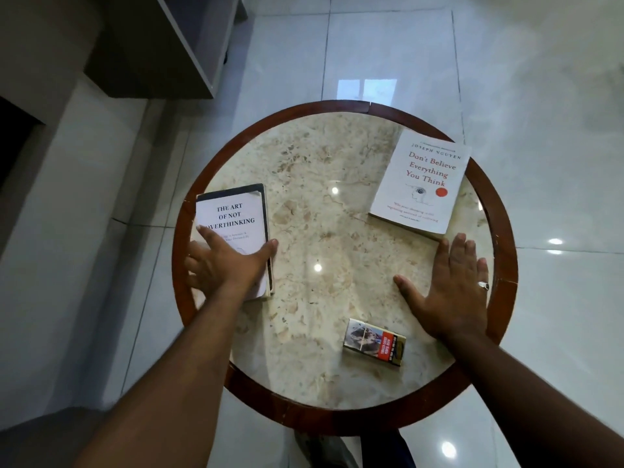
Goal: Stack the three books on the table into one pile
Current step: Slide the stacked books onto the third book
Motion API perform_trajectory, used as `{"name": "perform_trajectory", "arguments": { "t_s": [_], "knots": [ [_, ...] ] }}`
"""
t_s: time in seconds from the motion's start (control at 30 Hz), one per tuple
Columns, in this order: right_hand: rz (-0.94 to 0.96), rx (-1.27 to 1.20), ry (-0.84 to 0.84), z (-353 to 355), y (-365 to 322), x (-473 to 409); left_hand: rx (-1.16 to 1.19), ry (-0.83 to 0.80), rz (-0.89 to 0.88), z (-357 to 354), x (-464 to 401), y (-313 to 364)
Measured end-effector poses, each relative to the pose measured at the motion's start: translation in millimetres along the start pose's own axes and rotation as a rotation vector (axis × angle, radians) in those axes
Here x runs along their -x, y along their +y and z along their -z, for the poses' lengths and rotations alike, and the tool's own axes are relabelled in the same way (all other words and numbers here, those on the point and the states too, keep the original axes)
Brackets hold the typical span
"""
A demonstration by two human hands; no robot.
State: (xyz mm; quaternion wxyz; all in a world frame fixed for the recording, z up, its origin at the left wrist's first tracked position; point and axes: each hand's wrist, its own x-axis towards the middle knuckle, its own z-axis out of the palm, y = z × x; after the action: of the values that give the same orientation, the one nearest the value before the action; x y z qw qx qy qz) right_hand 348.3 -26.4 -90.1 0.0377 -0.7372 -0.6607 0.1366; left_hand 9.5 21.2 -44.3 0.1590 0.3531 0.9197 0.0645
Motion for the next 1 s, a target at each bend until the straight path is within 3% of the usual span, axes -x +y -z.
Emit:
{"name": "perform_trajectory", "arguments": {
  "t_s": [0.47,0.8,0.9,1.0],
  "knots": [
    [-0.027,0.018,-0.024,0,7,9,0.058,0.123,-0.025,-19,-4,6],
    [-0.025,0.008,0.002,0,6,10,0.045,0.11,-0.025,-18,-4,12],
    [-0.032,0.01,-0.009,0,5,9,0.0,0.097,-0.199,-20,12,29],
    [-0.044,0.011,-0.021,0,4,10,0.025,-0.017,-0.46,-30,37,82]
  ]
}}
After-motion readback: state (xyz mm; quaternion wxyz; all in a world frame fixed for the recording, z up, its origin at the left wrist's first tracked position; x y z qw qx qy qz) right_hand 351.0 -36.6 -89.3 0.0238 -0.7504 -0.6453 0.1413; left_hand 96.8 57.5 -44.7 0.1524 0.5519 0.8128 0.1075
